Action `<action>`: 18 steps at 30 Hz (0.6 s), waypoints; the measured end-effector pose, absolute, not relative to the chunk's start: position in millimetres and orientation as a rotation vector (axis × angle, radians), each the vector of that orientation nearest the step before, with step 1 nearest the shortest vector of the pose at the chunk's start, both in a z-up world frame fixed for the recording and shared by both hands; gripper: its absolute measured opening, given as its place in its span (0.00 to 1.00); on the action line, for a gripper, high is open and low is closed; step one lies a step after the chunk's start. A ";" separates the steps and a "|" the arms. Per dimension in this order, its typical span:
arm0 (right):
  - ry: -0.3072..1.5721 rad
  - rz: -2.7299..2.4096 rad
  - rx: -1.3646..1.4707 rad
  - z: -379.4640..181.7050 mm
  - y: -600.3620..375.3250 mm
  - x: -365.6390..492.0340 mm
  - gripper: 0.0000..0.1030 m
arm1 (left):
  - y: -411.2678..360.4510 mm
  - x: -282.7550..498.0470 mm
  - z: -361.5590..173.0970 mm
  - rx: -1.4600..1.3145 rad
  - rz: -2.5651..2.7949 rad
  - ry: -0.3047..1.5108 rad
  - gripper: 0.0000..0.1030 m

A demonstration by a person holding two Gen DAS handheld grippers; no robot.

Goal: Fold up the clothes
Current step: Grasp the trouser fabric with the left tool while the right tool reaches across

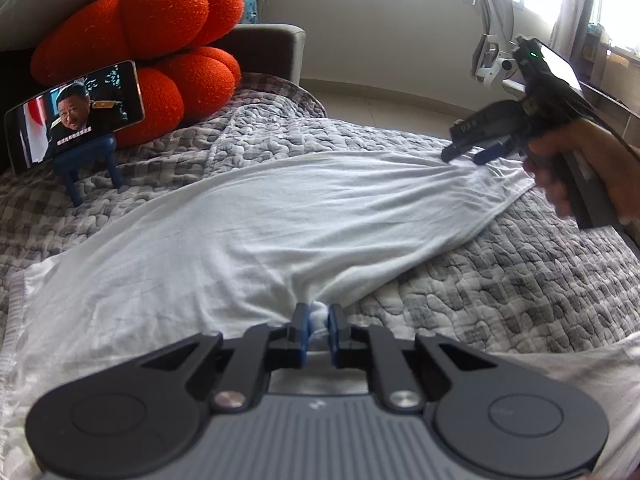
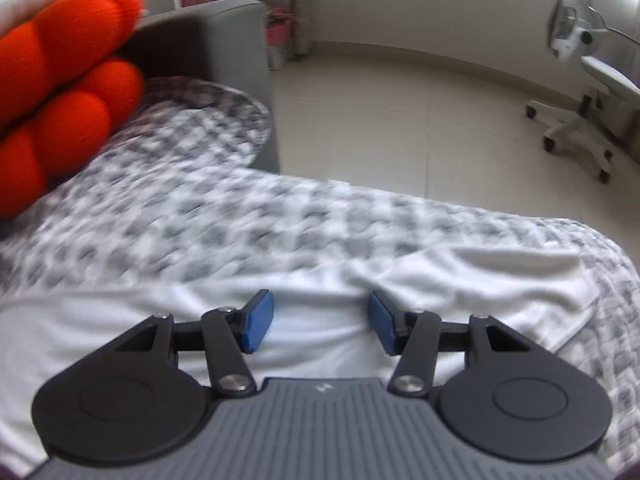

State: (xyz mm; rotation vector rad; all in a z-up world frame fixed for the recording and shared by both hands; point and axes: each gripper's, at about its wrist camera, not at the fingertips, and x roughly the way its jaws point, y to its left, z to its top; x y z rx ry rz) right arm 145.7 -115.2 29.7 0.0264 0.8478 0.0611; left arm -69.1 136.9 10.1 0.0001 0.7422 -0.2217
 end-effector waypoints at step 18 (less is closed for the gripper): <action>0.757 -0.122 0.132 38.6 -274.9 160.8 0.53 | 142.2 -67.0 6.6 -0.011 -0.247 0.727 0.12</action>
